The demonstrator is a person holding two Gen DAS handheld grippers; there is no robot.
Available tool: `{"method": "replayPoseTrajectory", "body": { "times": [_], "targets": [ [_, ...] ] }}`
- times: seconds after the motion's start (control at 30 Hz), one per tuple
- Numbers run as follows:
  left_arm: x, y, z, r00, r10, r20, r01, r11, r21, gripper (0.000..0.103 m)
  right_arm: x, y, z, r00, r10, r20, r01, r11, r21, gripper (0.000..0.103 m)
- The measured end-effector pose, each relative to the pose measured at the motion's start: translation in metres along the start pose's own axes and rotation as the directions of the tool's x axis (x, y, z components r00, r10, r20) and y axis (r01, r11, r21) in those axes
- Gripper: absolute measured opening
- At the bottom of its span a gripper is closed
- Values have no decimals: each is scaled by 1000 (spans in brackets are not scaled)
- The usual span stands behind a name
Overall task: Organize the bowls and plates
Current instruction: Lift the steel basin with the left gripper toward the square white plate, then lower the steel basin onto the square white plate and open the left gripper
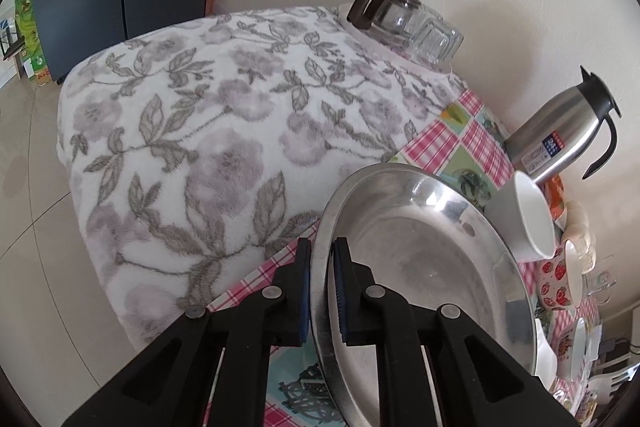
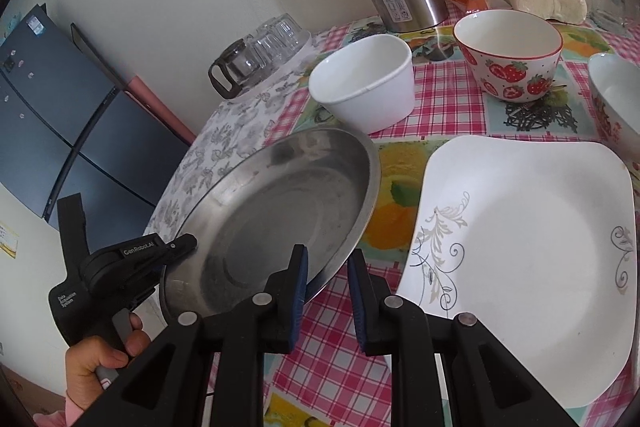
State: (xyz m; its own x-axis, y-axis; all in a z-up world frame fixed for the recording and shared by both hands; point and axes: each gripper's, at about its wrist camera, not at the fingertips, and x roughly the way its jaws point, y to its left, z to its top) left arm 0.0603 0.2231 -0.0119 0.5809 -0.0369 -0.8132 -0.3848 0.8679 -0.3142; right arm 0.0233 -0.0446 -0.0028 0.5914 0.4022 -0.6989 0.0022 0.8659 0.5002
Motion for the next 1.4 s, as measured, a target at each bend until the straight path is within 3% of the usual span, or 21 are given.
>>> {"method": "replayPoseTrajectory", "body": {
  "times": [0.57,0.9,1.4],
  "targets": [
    [-56,-19,3,983,-96,155,92,995,33,10,-45,13,11,993,53,109,-48,998,-49,21],
    [-62,-52,-15,979,-163,125,151,984,99,10,-77,-7,15,987,18,160,-9,999,-54,21],
    [-64,-107,-49,976,-208,56,192,959,209,12,-113,-58,19,981,-56,186,56,998,5,21]
  ]
}}
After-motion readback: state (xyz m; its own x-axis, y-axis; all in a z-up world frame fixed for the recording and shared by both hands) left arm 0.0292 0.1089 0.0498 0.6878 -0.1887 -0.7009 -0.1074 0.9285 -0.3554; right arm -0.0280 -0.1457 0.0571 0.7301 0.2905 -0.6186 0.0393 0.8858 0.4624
